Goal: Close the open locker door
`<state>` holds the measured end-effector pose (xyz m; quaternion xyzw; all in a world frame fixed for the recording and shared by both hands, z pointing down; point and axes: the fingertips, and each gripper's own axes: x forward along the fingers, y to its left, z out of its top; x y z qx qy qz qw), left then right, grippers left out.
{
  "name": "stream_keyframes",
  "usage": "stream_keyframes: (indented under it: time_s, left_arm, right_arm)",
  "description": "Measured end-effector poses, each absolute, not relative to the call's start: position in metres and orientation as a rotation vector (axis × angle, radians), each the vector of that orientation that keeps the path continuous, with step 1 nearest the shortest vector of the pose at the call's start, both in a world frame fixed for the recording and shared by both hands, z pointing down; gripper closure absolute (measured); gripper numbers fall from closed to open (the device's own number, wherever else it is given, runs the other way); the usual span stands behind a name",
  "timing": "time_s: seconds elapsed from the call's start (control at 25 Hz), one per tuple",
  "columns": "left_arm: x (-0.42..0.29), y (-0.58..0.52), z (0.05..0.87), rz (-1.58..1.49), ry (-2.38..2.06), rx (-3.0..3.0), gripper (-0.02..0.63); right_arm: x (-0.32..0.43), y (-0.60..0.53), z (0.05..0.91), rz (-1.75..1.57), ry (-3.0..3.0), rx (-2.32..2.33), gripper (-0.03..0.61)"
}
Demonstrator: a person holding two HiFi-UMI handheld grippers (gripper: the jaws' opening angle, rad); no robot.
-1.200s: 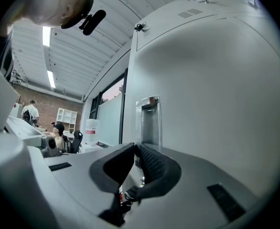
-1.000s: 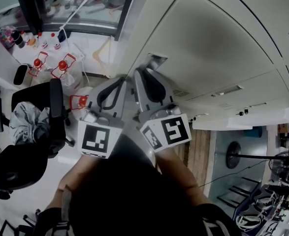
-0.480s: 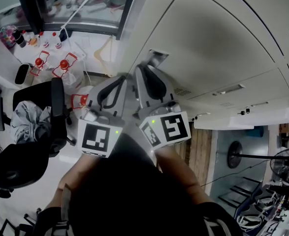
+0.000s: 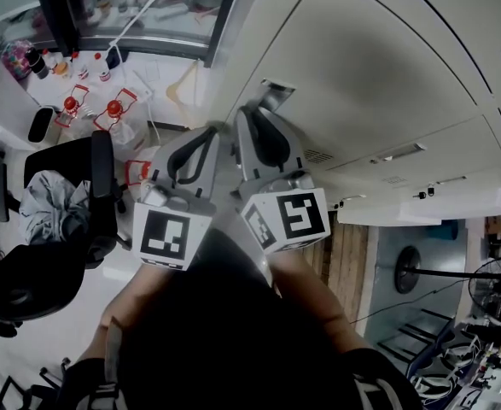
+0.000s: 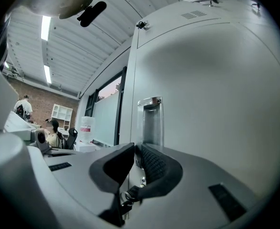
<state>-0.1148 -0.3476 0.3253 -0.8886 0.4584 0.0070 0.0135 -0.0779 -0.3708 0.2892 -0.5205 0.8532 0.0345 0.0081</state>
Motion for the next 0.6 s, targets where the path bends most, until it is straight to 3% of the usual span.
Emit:
stream_keyframes:
  time_s: [0.4, 0.6]
  left_arm:
    - [-0.120, -0.340, 0.318, 0.035, 1.454, -2.739, 0.612]
    - [-0.121, -0.335, 0.314, 0.036, 1.466, -2.725, 0.612]
  right_arm:
    - [-0.065, -0.360, 0.294, 0.130, 2.628, -1.730, 0.532]
    - [-0.063, -0.349, 0.296, 0.183, 2.633, -1.775, 0.563]
